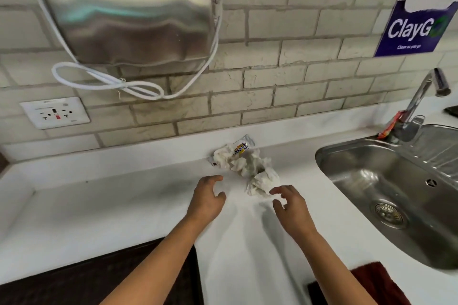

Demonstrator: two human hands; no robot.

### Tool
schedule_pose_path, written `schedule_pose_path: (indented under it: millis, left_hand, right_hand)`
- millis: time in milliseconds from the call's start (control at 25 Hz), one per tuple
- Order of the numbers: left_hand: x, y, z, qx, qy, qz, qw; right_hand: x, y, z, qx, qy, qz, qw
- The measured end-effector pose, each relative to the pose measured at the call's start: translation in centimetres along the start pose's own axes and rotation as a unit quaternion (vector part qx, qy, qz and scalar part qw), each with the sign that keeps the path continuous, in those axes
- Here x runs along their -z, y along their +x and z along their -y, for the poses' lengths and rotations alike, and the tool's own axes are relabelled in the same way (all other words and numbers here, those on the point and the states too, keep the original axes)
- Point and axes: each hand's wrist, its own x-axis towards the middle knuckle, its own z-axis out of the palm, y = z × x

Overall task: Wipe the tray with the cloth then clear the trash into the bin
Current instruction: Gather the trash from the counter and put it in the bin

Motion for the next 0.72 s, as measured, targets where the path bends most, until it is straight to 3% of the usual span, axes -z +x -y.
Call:
schedule_pose_path:
  millis: [120, 280, 480, 720]
  left_hand:
    - [-1.6, 4.0, 0.6, -0.016, 0.069, 0.016, 0.997]
    - [-2.5, 8.3, 0.7, -0.024, 0.201, 0.015, 0.979]
    - [-3.7, 12.8, 1.2, -0.121, 0.314, 0.002, 0.942]
    - [-4.5, 15.7, 2.3, -0.090, 0.385, 0.047, 0.917]
  right_hand:
    - [-0.8, 3.7, -1.0, 0.002, -0.026, 0.009, 1.000]
    - [-2.4, 6.8, -2.1, -0.005, -0.118, 0.107, 0.987]
    - [-4.1, 7.1, -3.9, -0.005, -0.091, 0.030, 0.995]
    - [-4.8, 7.0, -4.6, -0.004, -0.068, 0.007, 0.998]
